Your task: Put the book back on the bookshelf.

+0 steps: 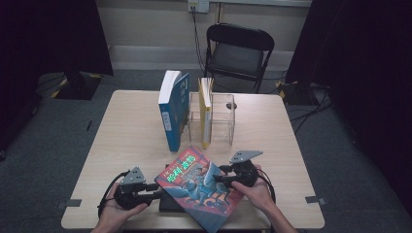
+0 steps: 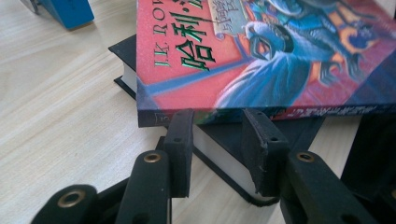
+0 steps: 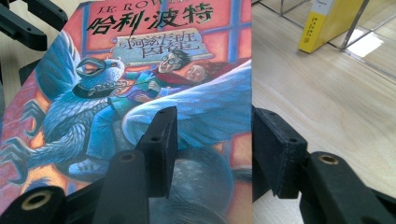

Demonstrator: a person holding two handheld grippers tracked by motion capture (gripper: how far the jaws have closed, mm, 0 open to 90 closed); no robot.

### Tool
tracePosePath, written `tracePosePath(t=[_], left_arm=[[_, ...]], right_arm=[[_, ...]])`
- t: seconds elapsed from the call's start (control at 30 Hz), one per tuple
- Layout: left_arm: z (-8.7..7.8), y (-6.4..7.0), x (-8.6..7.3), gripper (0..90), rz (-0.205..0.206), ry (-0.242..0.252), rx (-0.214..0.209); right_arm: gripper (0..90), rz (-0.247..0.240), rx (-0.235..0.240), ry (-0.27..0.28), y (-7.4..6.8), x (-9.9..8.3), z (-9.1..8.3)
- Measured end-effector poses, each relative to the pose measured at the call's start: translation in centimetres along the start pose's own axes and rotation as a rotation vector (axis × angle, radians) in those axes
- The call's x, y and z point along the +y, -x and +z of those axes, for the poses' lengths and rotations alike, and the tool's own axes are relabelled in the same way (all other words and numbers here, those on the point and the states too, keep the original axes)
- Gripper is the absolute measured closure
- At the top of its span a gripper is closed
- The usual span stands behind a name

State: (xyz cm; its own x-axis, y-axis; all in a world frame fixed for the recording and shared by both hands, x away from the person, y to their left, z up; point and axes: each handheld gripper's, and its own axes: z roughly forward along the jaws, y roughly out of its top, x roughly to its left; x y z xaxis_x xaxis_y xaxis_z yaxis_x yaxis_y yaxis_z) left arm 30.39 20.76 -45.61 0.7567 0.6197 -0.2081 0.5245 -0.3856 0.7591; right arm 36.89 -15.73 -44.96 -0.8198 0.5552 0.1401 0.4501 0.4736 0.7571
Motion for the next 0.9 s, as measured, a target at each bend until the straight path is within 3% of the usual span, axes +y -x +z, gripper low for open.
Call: tracePosePath(t=[0.07,0.2,0.33,0.4,0.5,0.63,0.9], left_arm=[[0.0,-0.1,0.1,65.2,-0.016,0.023,-0.012],[0.3,-0.2,0.6,63.8,0.000,0.031,0.009],[0.5,0.1,-0.1,64.9,-0.015,-0.023,-0.028],[0.7,0.4,0.1,61.2,-0.010,-0.023,-0.017],[1.0,0.0,0.2,58.4,-0.045,-0.009,-0.029],[1.2,-0.3,0.4,58.3,-0.052,-0.003,-0.025],[1.6,-1.0,0.8,55.1,-0.105,0.015,-0.043]], right_arm=[[52.2,-0.002,-0.003,0.000,-0.1,0.0,0.0],[52.1,-0.002,-0.005,-0.001,-0.1,-0.1,-0.1],[52.1,-0.002,-0.009,0.002,-0.1,-0.1,-0.1],[52.1,-0.001,-0.006,0.004,-0.1,-0.2,-0.1],[51.8,0.005,-0.003,0.003,0.1,-0.2,-0.2],[51.5,-0.006,-0.018,0.002,-0.1,-0.2,-0.3],[50.6,0.005,-0.007,-0.006,-0.2,-0.5,-0.6]])
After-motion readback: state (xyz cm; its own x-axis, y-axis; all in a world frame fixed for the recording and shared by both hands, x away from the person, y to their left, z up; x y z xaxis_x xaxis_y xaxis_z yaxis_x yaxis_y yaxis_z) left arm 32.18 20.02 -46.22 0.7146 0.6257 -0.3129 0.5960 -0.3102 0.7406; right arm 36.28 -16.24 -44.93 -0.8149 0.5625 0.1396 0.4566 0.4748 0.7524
